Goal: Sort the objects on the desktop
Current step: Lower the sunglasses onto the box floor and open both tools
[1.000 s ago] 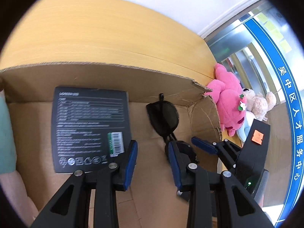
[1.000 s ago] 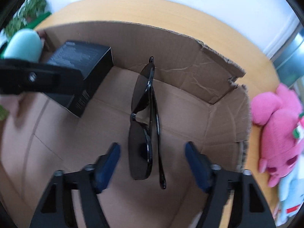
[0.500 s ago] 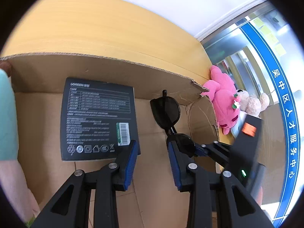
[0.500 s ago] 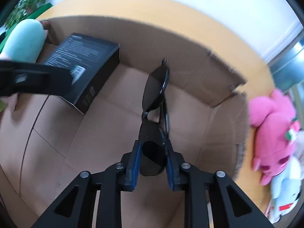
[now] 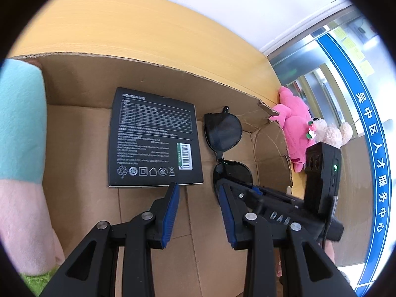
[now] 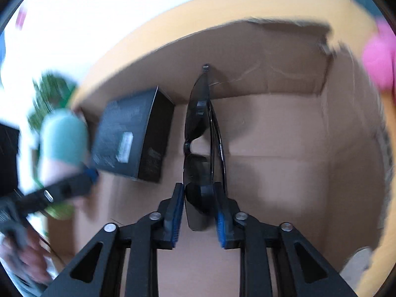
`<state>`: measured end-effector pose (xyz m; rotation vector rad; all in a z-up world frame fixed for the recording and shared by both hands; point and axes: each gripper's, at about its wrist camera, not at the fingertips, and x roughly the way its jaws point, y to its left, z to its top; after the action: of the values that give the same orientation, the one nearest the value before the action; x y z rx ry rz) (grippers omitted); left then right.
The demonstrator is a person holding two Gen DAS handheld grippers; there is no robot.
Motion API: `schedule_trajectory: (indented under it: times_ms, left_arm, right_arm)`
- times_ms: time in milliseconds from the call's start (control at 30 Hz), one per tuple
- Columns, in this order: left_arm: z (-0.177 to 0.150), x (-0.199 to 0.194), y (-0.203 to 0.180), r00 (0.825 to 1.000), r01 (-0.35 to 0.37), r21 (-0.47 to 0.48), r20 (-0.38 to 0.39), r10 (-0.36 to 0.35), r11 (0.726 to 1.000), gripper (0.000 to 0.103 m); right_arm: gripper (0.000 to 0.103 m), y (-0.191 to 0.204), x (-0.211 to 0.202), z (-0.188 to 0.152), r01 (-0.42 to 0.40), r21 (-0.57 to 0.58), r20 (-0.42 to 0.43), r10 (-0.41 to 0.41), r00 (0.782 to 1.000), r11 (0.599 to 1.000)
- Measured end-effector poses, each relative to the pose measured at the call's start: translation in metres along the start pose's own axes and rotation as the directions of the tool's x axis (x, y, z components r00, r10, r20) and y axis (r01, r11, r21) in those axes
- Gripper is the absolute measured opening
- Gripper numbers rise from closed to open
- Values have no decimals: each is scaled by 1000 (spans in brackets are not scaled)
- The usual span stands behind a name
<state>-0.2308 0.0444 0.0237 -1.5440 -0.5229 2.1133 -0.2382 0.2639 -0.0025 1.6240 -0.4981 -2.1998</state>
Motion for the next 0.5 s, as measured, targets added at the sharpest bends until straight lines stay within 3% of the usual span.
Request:
schedule_trajectory:
  times_ms: [67,133,167,233,267,300,433,500]
  left_arm:
    - [-1,-2,1,1000,-5,-5,1,5,1000,32]
    - [-2,-3,2,1000,-10,-6,0,10,1000,32]
    - [-3,-3,1,1000,-14,-4,-1,14,1000,32]
    - [-4,-2,-1,1000,-20,2,-3,20,1000,32]
    - [-5,-2,-2,1000,-24,5,-4,24,1000,32]
    - [-5,-3,-2,1000,-25,7,-4,25,1000,32]
    - [-9,-4,-6,1000,-27,12,-2,27,1000,32]
    - [-13,-8,-9,999,-35,29,14,34,999,32]
  right_arm:
    - [21,-17,2,-4,-129,127,13,129,992,984]
    - [21,-31,6,-10,-179,189,39,174,984,966]
    - [21,-29,2,-10,-157,187,51,151,987,970]
    - [28,-17,-1,-9,-12,114,71,4,997,993]
    - [46,-10,-8,-8,61,81,86,-68,994,995]
    - [59,-13,-13,-6,76,74,97,-83,992,994]
    - [67,10,-35,-7,171,-17,138,-167,976,985]
    - [84,21,-45,-14,243,-78,160,-229,960,967]
